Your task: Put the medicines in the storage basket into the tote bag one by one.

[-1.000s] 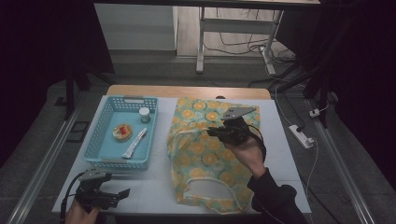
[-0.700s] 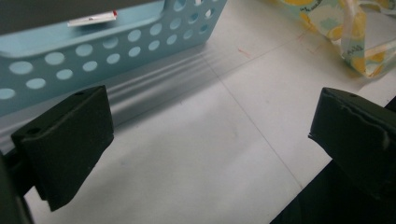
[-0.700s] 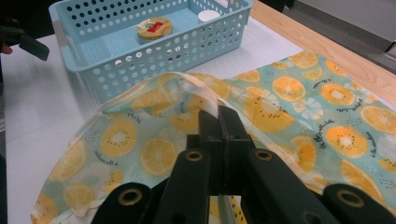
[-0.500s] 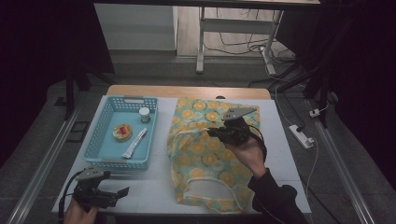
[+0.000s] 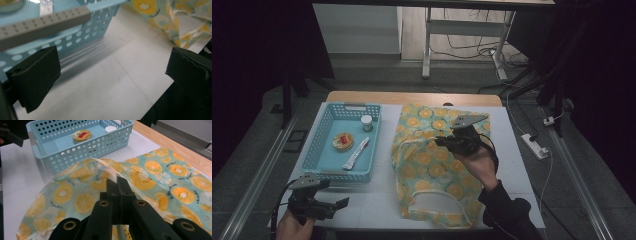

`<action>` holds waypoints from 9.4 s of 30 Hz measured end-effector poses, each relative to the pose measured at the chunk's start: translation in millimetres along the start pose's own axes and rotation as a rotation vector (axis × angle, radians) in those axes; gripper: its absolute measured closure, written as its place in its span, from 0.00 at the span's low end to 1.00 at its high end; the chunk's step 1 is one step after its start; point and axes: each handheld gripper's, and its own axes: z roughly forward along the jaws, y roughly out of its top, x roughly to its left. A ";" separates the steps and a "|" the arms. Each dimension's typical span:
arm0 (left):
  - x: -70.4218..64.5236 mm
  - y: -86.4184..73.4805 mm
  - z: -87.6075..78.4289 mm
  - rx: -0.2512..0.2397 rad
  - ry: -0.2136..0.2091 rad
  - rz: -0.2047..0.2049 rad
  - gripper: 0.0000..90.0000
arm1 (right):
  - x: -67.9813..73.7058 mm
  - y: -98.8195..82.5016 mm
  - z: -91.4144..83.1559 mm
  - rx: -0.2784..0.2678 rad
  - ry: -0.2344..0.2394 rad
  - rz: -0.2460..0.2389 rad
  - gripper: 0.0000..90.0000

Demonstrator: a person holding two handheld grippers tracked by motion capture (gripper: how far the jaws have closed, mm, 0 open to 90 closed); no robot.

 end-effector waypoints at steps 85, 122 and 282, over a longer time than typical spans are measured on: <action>133.6 134.0 91.1 0.232 0.196 -0.063 0.00 | -3.4 -1.7 -1.3 -0.013 0.009 0.012 1.00; 146.0 131.9 125.0 0.461 0.332 -0.126 0.22 | -4.4 -2.9 -0.5 -0.011 0.011 0.012 1.00; -81.9 173.8 245.8 0.243 -0.168 0.315 0.23 | -1.2 -10.6 13.7 0.000 -0.014 0.000 1.00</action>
